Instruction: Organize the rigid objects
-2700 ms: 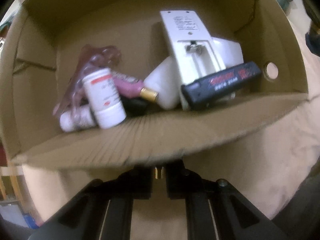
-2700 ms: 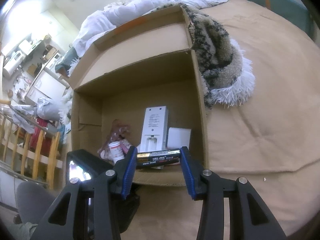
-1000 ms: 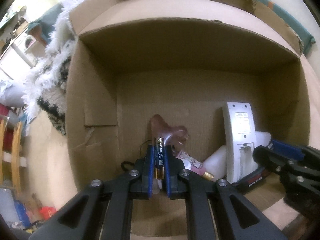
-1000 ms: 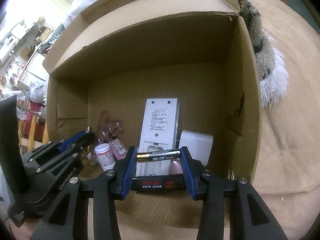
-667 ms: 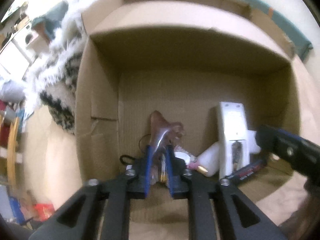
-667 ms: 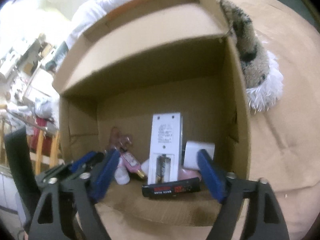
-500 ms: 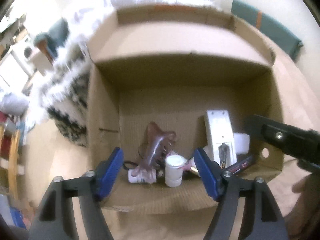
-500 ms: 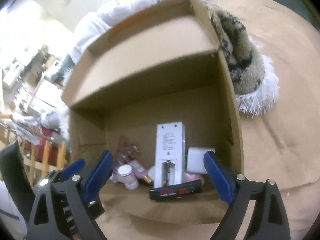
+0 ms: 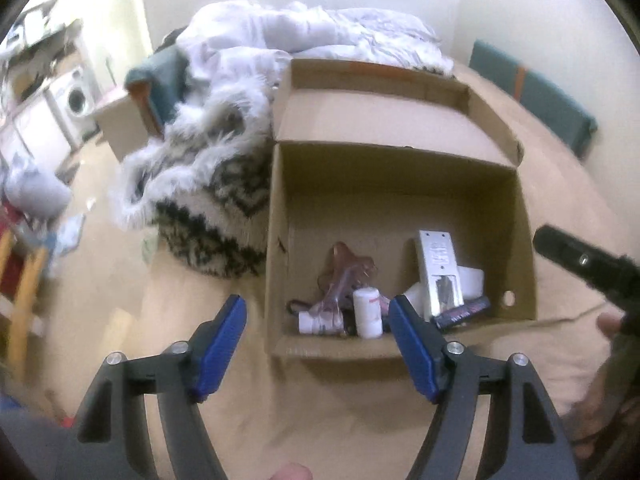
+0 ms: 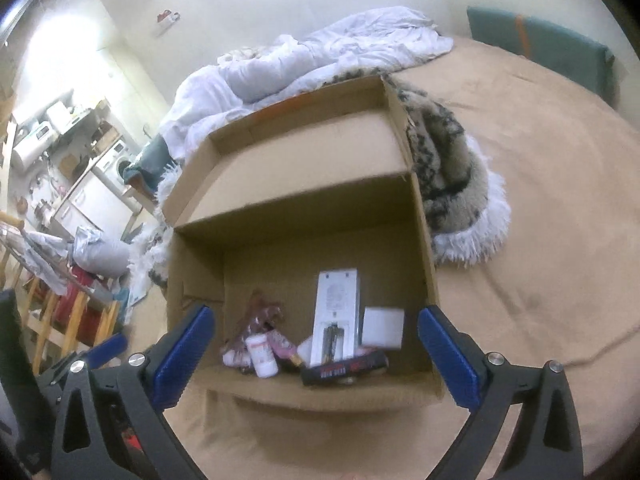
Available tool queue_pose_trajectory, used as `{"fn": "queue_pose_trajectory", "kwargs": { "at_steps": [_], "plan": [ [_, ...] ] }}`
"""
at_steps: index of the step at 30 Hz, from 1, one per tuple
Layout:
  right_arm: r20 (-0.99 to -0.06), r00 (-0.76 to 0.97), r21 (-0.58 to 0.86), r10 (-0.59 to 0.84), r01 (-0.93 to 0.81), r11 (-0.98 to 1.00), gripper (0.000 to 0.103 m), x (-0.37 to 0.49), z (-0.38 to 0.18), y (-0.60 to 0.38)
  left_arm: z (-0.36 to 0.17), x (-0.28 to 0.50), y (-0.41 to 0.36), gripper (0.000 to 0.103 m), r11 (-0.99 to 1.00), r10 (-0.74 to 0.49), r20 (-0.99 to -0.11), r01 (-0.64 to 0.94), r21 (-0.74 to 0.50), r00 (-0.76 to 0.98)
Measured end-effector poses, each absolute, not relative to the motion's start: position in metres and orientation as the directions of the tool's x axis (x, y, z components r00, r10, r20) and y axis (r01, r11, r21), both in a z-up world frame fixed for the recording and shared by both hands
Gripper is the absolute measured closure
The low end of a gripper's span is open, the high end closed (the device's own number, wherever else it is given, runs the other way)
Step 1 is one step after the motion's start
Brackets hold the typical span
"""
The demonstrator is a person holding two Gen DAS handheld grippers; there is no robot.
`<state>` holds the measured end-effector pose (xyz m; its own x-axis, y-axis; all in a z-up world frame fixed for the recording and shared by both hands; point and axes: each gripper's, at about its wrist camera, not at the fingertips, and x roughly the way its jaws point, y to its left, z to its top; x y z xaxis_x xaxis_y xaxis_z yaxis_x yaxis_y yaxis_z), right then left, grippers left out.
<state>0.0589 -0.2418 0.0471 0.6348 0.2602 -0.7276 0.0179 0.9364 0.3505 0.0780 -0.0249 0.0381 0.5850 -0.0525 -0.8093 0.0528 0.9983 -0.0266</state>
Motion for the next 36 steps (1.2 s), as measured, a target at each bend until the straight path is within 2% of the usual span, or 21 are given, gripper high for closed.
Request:
{"fn": "queue_pose_trajectory", "kwargs": {
  "at_steps": [3,9,20,36],
  "plan": [
    [-0.73,0.632,0.348,0.259,0.018,0.937,0.0,0.042,0.045,-0.24,0.038,0.064,-0.016,0.019,0.999,-0.043,-0.79,0.027,-0.033,0.611],
    [-0.727,0.638,0.319,0.254,-0.013,0.948,0.0,0.017,0.043,-0.223,0.04,0.047,-0.01,0.004,0.999,-0.05,-0.775,0.032,-0.038,0.63],
    [-0.744,0.645,0.222,0.176,-0.01,0.975,0.0,0.016,0.028,-0.209,0.037,0.044,-0.014,0.004,1.0,-0.009,-0.764,0.018,0.004,0.645],
    [-0.76,0.629,0.216,0.163,0.008,0.976,0.0,0.018,0.023,-0.21,0.031,0.047,-0.01,0.004,1.0,-0.017,-0.779,0.002,-0.021,0.626]
  ]
}}
